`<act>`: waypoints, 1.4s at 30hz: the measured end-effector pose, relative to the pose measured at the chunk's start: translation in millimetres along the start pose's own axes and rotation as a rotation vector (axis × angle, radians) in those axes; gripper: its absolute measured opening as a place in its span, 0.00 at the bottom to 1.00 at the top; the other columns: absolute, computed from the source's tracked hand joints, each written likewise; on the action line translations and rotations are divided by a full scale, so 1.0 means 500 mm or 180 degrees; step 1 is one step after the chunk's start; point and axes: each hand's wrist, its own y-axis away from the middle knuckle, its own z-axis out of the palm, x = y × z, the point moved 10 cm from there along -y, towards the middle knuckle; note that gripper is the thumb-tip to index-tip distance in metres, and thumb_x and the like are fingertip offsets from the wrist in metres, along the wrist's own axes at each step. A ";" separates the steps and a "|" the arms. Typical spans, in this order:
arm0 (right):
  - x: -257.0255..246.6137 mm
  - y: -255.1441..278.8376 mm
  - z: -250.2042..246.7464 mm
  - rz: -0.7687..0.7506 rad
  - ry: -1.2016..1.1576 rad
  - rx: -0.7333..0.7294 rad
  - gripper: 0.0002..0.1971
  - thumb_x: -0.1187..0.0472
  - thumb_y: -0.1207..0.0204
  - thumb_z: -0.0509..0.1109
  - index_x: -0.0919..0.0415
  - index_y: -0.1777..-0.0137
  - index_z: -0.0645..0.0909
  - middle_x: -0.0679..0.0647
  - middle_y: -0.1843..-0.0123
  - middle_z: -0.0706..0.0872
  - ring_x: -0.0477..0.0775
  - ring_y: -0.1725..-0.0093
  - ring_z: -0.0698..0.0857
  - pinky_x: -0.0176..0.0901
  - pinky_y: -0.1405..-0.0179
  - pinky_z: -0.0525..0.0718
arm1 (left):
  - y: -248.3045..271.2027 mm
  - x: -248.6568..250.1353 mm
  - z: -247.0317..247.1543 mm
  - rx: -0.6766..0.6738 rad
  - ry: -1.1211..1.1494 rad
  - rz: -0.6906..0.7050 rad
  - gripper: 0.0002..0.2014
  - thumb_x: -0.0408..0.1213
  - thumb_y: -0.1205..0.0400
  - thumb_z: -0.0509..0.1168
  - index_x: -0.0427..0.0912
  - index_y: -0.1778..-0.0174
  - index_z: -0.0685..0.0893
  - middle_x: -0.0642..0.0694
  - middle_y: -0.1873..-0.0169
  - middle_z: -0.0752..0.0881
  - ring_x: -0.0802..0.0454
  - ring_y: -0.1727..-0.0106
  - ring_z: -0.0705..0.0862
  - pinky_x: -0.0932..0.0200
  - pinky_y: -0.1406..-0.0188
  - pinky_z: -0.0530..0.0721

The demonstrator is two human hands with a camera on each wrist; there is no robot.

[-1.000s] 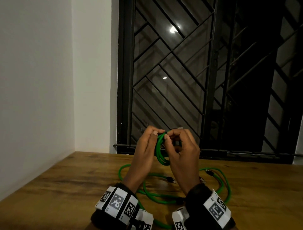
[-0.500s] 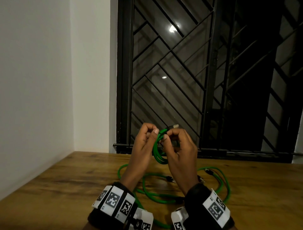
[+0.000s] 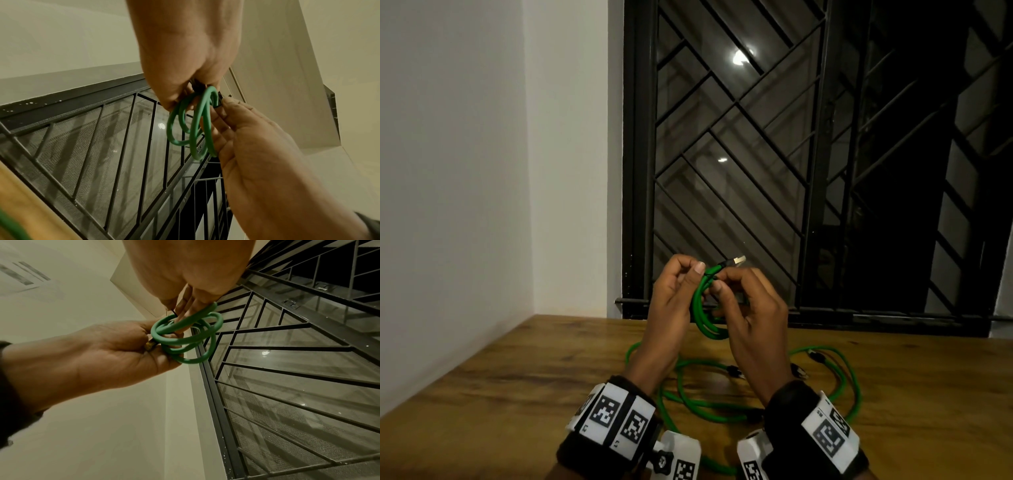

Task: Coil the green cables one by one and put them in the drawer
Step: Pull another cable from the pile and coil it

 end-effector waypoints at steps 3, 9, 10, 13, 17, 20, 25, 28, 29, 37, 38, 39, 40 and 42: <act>0.004 0.000 -0.001 0.0058 -0.0090 0.0029 0.05 0.63 0.13 0.67 0.58 0.44 0.84 0.45 0.50 0.83 0.49 0.51 0.88 0.51 0.61 0.90 | -0.001 0.000 0.003 -0.0044 -0.0023 0.0025 0.14 0.44 0.16 0.61 0.34 0.49 0.79 0.46 0.62 0.83 0.51 0.59 0.83 0.57 0.59 0.82; 0.004 0.001 -0.001 0.0105 -0.0173 0.0041 0.06 0.63 0.13 0.66 0.59 0.44 0.84 0.45 0.49 0.83 0.49 0.52 0.89 0.45 0.63 0.91 | -0.002 0.001 0.004 -0.0072 0.0022 0.0055 0.13 0.43 0.16 0.60 0.36 0.50 0.79 0.52 0.64 0.85 0.57 0.61 0.84 0.64 0.61 0.83; 0.004 0.002 -0.001 0.0109 -0.0175 0.0037 0.06 0.63 0.13 0.66 0.59 0.44 0.84 0.45 0.49 0.83 0.49 0.52 0.89 0.44 0.63 0.91 | -0.002 0.001 0.004 -0.0071 0.0028 0.0053 0.12 0.43 0.16 0.61 0.36 0.50 0.79 0.52 0.65 0.85 0.57 0.61 0.84 0.64 0.61 0.83; 0.006 0.001 -0.001 0.0125 -0.0158 0.0026 0.06 0.63 0.13 0.66 0.60 0.44 0.84 0.45 0.49 0.83 0.49 0.52 0.88 0.45 0.63 0.91 | -0.001 -0.001 0.004 -0.0065 0.0040 0.0040 0.12 0.44 0.17 0.61 0.36 0.51 0.79 0.50 0.64 0.84 0.55 0.61 0.83 0.63 0.61 0.83; 0.009 0.000 0.000 0.0130 -0.0097 0.0021 0.06 0.63 0.13 0.66 0.60 0.43 0.85 0.46 0.49 0.83 0.49 0.51 0.88 0.48 0.63 0.91 | 0.000 -0.003 0.006 -0.0080 0.0030 0.0017 0.11 0.44 0.16 0.61 0.38 0.51 0.79 0.48 0.64 0.82 0.54 0.61 0.82 0.63 0.61 0.82; 0.008 0.000 0.000 0.0123 -0.0075 0.0017 0.06 0.62 0.13 0.67 0.60 0.44 0.85 0.47 0.49 0.83 0.48 0.51 0.88 0.47 0.63 0.91 | -0.001 -0.006 0.004 -0.0081 0.0037 -0.0005 0.11 0.43 0.15 0.61 0.37 0.51 0.79 0.45 0.63 0.82 0.51 0.61 0.81 0.62 0.62 0.82; 0.003 0.000 -0.006 0.0066 0.0015 0.0078 0.03 0.64 0.16 0.70 0.59 0.47 0.86 0.48 0.51 0.85 0.45 0.52 0.87 0.43 0.59 0.89 | 0.002 -0.006 0.003 -0.0023 0.0032 -0.0045 0.11 0.46 0.16 0.61 0.41 0.52 0.80 0.45 0.62 0.82 0.47 0.59 0.81 0.53 0.58 0.81; 0.001 0.001 -0.010 0.0029 0.0065 0.0146 0.03 0.64 0.17 0.71 0.59 0.48 0.86 0.48 0.52 0.85 0.44 0.52 0.87 0.43 0.57 0.88 | 0.002 -0.006 0.004 -0.0021 -0.0003 -0.0055 0.10 0.45 0.16 0.61 0.43 0.53 0.81 0.46 0.63 0.83 0.48 0.59 0.82 0.53 0.57 0.82; 0.001 0.001 -0.011 0.0030 0.0049 0.0170 0.03 0.64 0.16 0.71 0.59 0.48 0.86 0.47 0.52 0.85 0.44 0.52 0.87 0.44 0.57 0.88 | 0.001 -0.007 0.003 -0.0019 -0.0017 -0.0057 0.09 0.45 0.16 0.61 0.42 0.53 0.81 0.47 0.63 0.84 0.49 0.59 0.83 0.55 0.58 0.83; -0.002 0.003 -0.011 0.0038 0.0054 0.0199 0.03 0.62 0.16 0.70 0.57 0.48 0.85 0.43 0.53 0.84 0.44 0.53 0.87 0.47 0.60 0.89 | 0.002 -0.004 0.002 -0.0037 0.0023 -0.0063 0.10 0.44 0.15 0.61 0.41 0.52 0.80 0.44 0.61 0.84 0.47 0.58 0.83 0.55 0.58 0.83; -0.002 0.003 -0.011 0.0034 0.0054 0.0200 0.03 0.62 0.16 0.70 0.57 0.48 0.86 0.44 0.53 0.84 0.44 0.53 0.87 0.47 0.60 0.89 | 0.002 -0.004 0.003 -0.0045 0.0021 -0.0066 0.10 0.44 0.15 0.61 0.40 0.52 0.80 0.44 0.61 0.84 0.48 0.58 0.83 0.54 0.57 0.83; -0.002 0.003 -0.011 0.0033 0.0045 0.0202 0.03 0.62 0.16 0.70 0.58 0.48 0.86 0.44 0.53 0.84 0.44 0.53 0.87 0.47 0.60 0.89 | 0.001 -0.004 0.003 -0.0043 0.0017 -0.0068 0.10 0.44 0.15 0.60 0.40 0.52 0.80 0.44 0.61 0.84 0.49 0.59 0.83 0.55 0.58 0.83; -0.001 0.003 -0.011 0.0037 0.0032 0.0205 0.03 0.62 0.16 0.70 0.58 0.48 0.86 0.45 0.52 0.84 0.44 0.53 0.87 0.47 0.60 0.89 | 0.001 -0.005 0.002 -0.0036 0.0014 -0.0066 0.10 0.43 0.15 0.60 0.40 0.52 0.80 0.45 0.62 0.83 0.50 0.59 0.83 0.58 0.59 0.83; 0.002 0.003 -0.010 0.0045 0.0005 0.0205 0.04 0.61 0.15 0.69 0.58 0.48 0.85 0.44 0.52 0.84 0.45 0.53 0.88 0.49 0.61 0.90 | -0.001 -0.006 0.001 -0.0029 0.0017 -0.0066 0.09 0.41 0.14 0.60 0.39 0.52 0.80 0.46 0.63 0.83 0.52 0.61 0.83 0.60 0.61 0.83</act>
